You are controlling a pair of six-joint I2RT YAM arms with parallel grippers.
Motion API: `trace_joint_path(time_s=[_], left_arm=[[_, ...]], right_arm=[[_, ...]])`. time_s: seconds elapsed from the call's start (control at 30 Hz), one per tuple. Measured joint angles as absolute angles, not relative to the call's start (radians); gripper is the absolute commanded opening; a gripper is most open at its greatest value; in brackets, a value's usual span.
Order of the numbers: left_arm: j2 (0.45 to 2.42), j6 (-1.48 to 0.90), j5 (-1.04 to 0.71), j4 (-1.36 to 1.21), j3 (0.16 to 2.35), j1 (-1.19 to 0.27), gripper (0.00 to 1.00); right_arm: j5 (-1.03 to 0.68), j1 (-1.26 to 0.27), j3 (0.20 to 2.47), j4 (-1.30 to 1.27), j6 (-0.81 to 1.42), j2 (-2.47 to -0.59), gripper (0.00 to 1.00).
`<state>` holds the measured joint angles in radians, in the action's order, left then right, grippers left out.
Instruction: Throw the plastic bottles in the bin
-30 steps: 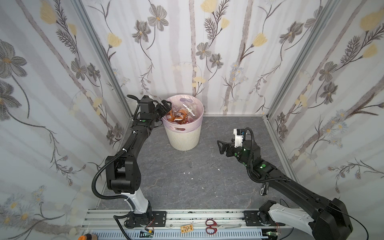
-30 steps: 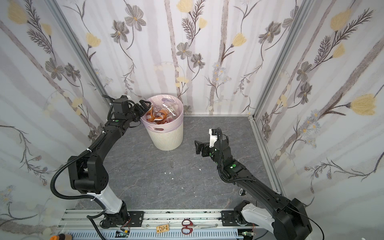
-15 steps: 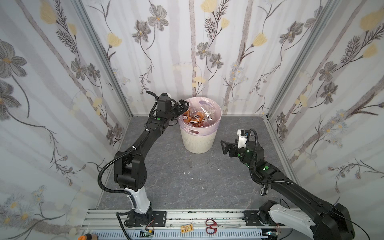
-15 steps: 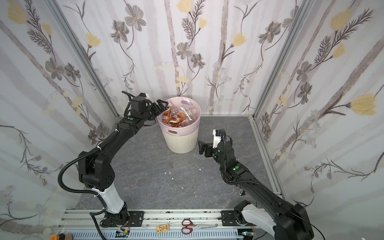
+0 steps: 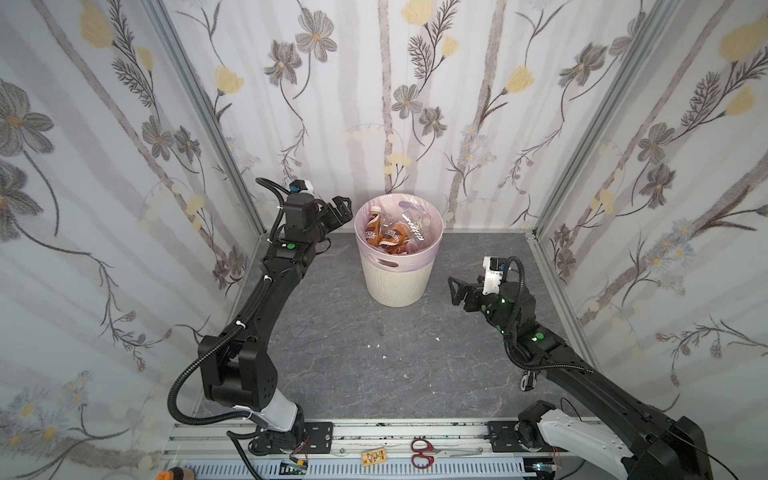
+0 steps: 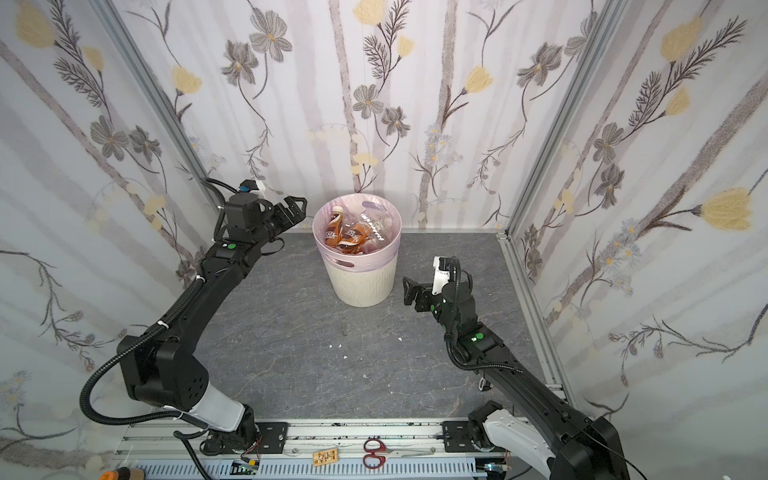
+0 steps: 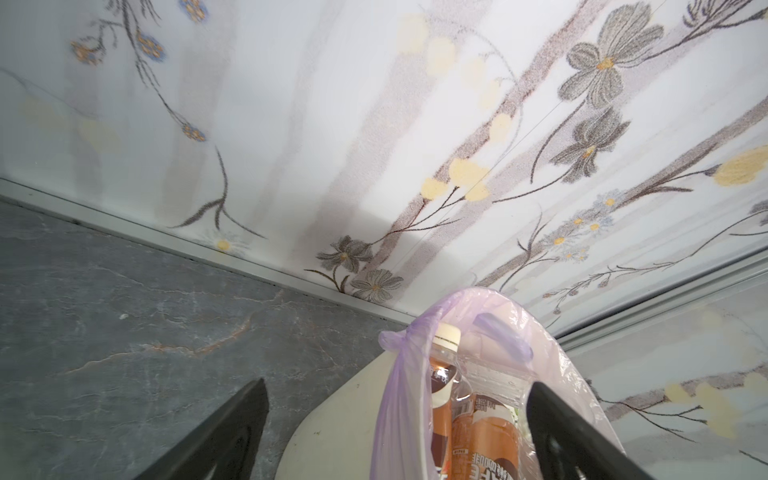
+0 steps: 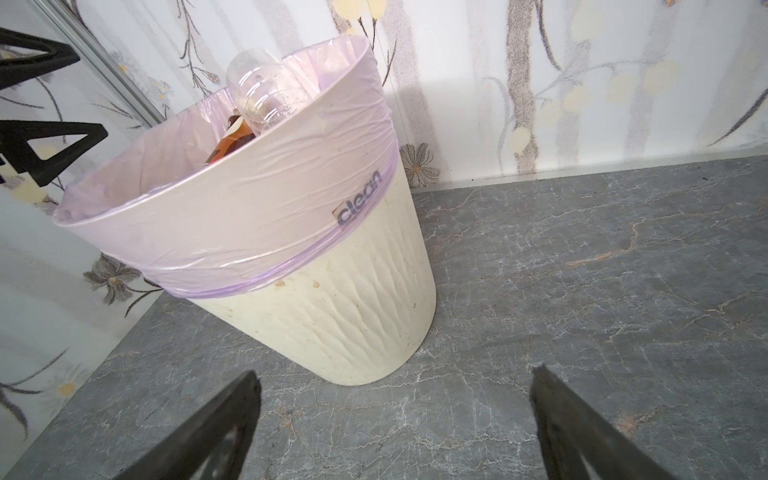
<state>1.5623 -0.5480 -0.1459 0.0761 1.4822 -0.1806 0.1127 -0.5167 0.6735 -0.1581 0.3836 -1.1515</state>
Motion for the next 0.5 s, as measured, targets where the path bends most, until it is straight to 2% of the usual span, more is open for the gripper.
trace_joint_path(time_s=[0.13,0.27,0.5], left_arm=[[1.477,-0.508,-0.049,0.073,1.390,-0.169,1.00],[1.394,-0.471,0.148,0.030,1.211,-0.169,1.00],[1.296,-0.459,0.396,-0.052,0.862,-0.149,1.00]], right_arm=[[0.177,-0.510,0.690,-0.130,0.383,-1.136,1.00],[0.356,-0.487,0.687,-0.130,0.384,-1.116,1.00],[0.628,-0.371,0.610,-0.158,0.400,-1.117,1.00]])
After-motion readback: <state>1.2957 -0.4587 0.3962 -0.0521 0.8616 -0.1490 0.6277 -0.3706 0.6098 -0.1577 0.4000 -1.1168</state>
